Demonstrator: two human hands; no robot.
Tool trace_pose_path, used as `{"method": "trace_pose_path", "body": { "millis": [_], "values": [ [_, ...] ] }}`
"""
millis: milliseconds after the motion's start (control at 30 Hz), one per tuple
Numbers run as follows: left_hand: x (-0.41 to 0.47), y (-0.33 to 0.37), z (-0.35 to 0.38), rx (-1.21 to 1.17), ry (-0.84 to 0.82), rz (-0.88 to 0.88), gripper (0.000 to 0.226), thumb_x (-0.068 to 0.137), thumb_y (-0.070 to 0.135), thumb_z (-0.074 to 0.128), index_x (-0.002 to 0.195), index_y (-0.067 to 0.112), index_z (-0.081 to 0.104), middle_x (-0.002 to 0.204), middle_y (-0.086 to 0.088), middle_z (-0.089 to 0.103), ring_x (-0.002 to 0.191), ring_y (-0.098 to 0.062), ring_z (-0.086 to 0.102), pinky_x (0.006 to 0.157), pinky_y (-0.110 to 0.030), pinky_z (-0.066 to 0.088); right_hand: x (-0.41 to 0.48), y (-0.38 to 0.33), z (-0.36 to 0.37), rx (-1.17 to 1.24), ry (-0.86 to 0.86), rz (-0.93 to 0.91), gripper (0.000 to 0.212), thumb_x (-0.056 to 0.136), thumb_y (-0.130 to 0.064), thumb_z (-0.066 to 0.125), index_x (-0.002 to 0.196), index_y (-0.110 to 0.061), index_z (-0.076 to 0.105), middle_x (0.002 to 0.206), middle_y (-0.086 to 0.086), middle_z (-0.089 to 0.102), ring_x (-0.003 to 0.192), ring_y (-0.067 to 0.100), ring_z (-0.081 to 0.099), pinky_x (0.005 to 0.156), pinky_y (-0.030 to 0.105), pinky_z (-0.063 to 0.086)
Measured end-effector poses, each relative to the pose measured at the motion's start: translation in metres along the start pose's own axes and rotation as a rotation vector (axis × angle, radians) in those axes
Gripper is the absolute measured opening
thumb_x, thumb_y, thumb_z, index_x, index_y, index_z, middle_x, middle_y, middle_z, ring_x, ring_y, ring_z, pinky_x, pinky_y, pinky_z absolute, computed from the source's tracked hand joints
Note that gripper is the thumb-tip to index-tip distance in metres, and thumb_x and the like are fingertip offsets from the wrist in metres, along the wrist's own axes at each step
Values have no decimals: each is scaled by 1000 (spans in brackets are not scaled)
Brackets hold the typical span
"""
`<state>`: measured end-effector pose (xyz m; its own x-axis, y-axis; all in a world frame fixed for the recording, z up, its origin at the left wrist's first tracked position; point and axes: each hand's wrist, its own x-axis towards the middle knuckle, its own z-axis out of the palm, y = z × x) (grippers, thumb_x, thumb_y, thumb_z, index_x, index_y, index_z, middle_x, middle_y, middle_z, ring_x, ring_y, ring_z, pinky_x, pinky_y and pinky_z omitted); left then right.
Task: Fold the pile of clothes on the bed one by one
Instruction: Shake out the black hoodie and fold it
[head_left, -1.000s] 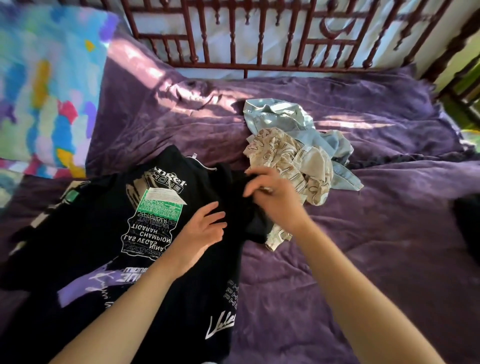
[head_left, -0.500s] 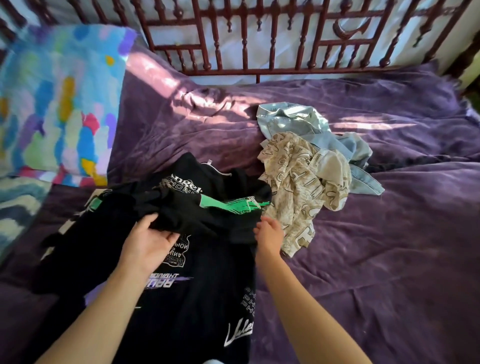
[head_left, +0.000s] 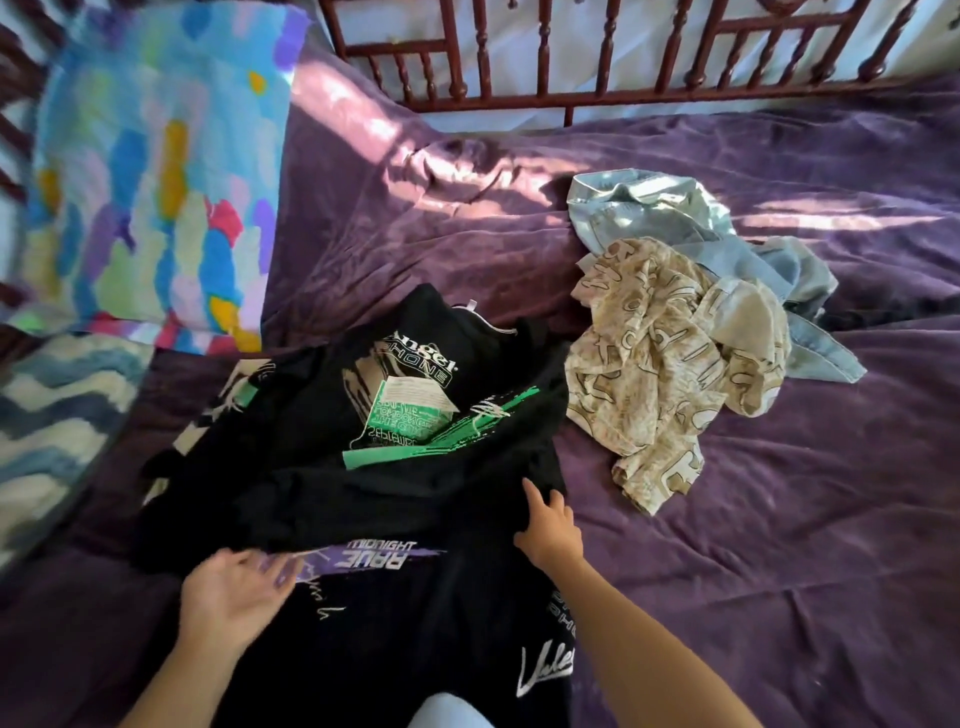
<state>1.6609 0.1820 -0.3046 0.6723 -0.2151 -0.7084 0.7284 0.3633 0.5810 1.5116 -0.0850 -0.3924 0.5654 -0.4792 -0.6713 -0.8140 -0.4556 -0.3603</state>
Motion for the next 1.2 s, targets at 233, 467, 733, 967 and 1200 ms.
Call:
{"method": "trace_pose_path", "body": {
  "millis": [233,467,733,967,1200],
  "values": [
    [32,-14,-27,669,386,-200,62,90,43,55,142,15,35,140,-10,42,127,-33,44,105,-46,35,15,-4,15,-196,112,98,77,93,-21,51,150,-32,1,148,14,21,132,30,30,102,37,35],
    [51,-8,-25,729,457,-22,9,90,2,51,88,8,57,94,-9,58,81,-23,54,74,-37,42,42,-9,3,-358,273,236,50,95,-27,48,141,-25,29,137,13,34,124,29,37,93,36,39],
    [24,7,-74,660,412,-129,23,90,-4,45,106,8,55,95,-10,59,93,-31,56,84,-43,46,32,48,-24,-544,360,-192,51,45,-1,79,81,-10,44,63,10,56,55,33,59,46,39,48],
    [23,-32,-73,1209,513,45,47,83,-1,56,128,4,46,111,-19,58,99,-39,56,82,-38,41,27,9,-23,-769,83,-65,40,92,-16,44,132,-17,40,133,8,43,126,29,38,96,37,38],
    [44,-25,-56,1378,398,92,18,86,14,59,100,4,63,88,-12,62,81,-32,57,72,-36,43,75,-44,-79,-407,353,-124,50,91,-10,44,140,-14,33,153,8,19,132,33,32,98,42,38]
  ]
}}
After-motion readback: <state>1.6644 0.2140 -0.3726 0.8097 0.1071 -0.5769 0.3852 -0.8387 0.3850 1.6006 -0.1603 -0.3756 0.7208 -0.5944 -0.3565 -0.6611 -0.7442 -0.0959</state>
